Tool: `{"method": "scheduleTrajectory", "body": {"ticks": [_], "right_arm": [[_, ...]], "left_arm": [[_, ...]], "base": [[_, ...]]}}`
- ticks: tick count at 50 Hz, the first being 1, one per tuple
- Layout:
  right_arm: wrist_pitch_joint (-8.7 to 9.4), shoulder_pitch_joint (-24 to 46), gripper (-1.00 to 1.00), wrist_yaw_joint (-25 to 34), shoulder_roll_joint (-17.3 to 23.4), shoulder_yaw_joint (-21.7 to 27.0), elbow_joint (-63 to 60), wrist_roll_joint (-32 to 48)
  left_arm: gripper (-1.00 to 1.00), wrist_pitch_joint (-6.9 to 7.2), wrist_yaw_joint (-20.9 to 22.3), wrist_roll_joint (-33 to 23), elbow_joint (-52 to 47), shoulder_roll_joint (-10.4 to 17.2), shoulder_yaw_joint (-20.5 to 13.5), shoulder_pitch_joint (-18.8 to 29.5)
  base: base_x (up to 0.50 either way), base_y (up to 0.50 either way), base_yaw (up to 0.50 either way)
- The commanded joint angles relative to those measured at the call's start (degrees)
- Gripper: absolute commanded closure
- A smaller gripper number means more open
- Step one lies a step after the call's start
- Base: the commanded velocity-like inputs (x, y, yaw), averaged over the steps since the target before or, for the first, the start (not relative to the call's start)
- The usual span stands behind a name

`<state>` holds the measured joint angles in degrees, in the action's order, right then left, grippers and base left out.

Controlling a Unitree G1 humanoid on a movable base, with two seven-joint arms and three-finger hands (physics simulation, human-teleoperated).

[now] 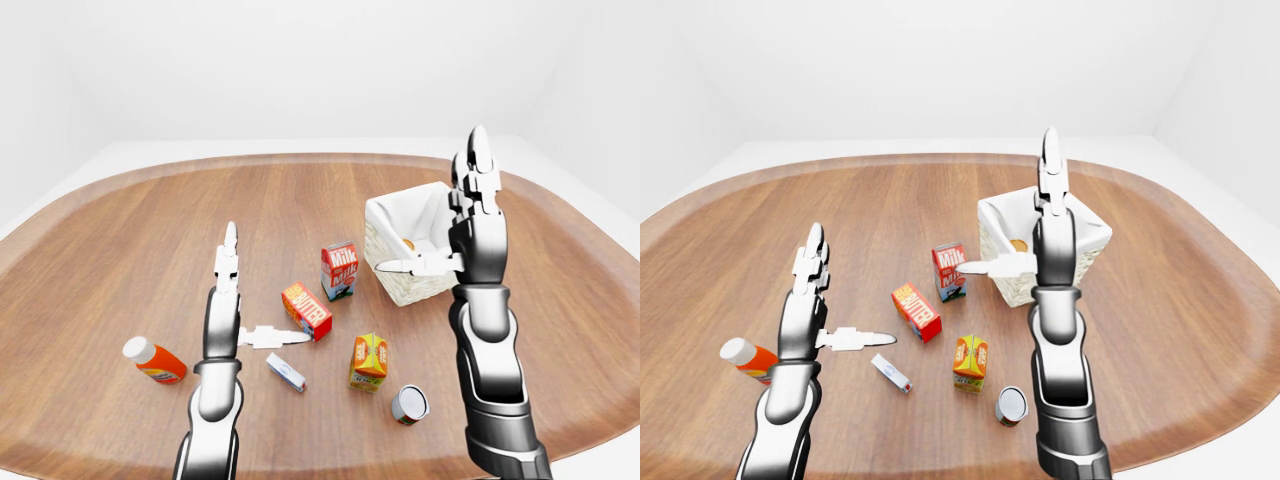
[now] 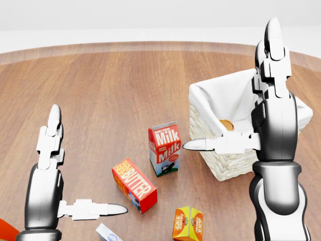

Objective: Pick up the alphabet soup and the tomato sauce, and put them in the basket.

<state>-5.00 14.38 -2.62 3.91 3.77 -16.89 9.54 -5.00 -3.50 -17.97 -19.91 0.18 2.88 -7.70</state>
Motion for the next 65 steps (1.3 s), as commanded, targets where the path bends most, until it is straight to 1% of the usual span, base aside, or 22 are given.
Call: {"method": "scheduleTrajectory", "body": {"ticks": [1,19,28,33,41,49,55,61,65], "right_arm": [[0.0,-4.52,-1.0,0.96,-0.88,-0.5,-4.93,-0.46],[0.0,-10.88,-1.0,2.42,-2.16,-1.31,-7.46,-0.55],[0.0,-14.28,-1.0,3.01,-2.9,-2.16,-10.71,-1.35],[0.0,-16.66,-1.0,3.03,-3.21,-2.73,-9.71,-1.43],[0.0,-18.64,-1.0,3.35,-3.23,-2.57,-8.87,-1.99],[0.0,-21.74,-1.0,4.26,-3.35,-2.64,-9.8,-2.71],[0.0,-22.51,-1.0,4.48,-3.47,-2.4,-8.06,-2.91],[0.0,-24.48,-1.0,4.82,-3.75,-3.12,-9.69,-3.14],[0.0,-25.97,-1.0,4.72,-3.89,-3.54,-7.42,-3.39]], "left_arm": [[-1.0,0.0,-0.09,-0.68,-1.25,0.19,0.11,-0.58],[-1.0,0.0,-0.22,-0.7,-0.51,0.29,0.08,-0.63],[-1.0,0.0,-0.2,-0.94,-1.29,0.2,0.35,-0.74],[-1.0,0.0,-0.28,-0.9,-0.91,0.22,0.21,-0.56],[-1.0,0.0,-0.42,-0.74,-0.17,0.28,-0.08,-0.39],[-1.0,0.0,-0.34,-0.82,-0.87,0.15,0.03,-0.42],[-1.0,0.0,-0.53,-0.75,-0.15,0.26,-0.09,-0.3],[-1.0,0.0,-0.47,-0.77,-0.26,0.26,-0.05,-0.38],[-1.0,0.0,-0.39,-0.81,-0.7,0.23,0.05,-0.63]], "base": [[0.0,0.0,0.0],[0.0,0.0,0.0],[0.0,0.0,0.0],[0.0,0.0,0.0],[0.0,0.0,0.0],[0.0,0.0,0.0],[0.0,0.0,0.0],[0.0,0.0,0.0],[0.0,0.0,0.0]]}}
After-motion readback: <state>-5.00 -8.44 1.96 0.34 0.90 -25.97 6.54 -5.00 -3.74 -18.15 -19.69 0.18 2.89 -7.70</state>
